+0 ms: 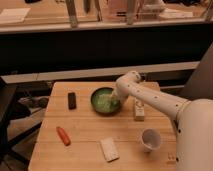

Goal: Pick up the ceramic bowl

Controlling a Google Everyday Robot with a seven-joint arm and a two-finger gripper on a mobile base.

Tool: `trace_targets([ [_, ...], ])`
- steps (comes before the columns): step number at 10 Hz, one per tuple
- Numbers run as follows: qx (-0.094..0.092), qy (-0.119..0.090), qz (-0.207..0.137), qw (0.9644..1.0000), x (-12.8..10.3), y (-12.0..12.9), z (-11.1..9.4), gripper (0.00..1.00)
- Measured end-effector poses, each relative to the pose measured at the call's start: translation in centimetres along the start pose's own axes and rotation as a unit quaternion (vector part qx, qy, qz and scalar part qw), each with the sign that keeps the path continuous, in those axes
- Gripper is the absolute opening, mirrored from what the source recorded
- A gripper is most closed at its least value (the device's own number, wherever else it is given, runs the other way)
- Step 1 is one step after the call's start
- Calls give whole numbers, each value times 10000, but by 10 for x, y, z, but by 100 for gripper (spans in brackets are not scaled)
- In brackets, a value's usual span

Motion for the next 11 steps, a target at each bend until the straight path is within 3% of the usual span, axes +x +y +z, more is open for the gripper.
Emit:
trace_targets([
  [2, -2, 4, -24, 10000, -1, 1, 2, 43],
  [7, 70, 62, -326, 9994, 6, -8, -20, 2],
  [11, 86, 90, -665, 9977, 16, -20, -34, 0],
])
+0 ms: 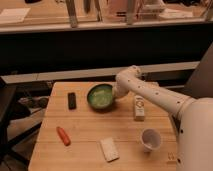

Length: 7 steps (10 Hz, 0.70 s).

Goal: Pick up the ceramic bowl

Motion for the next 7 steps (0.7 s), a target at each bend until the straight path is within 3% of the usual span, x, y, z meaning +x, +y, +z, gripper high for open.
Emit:
trace_targets([
  [7, 77, 43, -684, 9976, 17, -25, -9, 0],
])
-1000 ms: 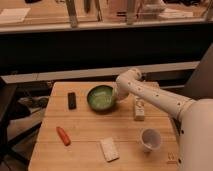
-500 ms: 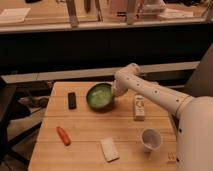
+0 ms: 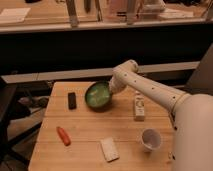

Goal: Pick up the ceramic bowl

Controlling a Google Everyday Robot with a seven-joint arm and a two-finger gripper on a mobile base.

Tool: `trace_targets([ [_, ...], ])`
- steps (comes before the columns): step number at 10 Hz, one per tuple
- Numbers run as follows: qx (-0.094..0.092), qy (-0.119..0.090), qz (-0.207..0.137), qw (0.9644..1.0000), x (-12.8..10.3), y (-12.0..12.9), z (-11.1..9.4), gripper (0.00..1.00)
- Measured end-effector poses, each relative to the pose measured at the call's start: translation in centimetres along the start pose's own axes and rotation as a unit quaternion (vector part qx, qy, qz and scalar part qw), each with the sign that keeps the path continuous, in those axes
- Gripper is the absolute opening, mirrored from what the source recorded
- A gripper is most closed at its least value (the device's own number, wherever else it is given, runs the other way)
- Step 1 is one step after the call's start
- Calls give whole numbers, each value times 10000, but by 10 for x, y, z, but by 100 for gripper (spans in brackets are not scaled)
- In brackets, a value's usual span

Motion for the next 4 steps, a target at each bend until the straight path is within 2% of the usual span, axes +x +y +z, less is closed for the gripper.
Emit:
trace_targets([
  [4, 24, 3, -364, 9993, 5, -2, -9, 0],
])
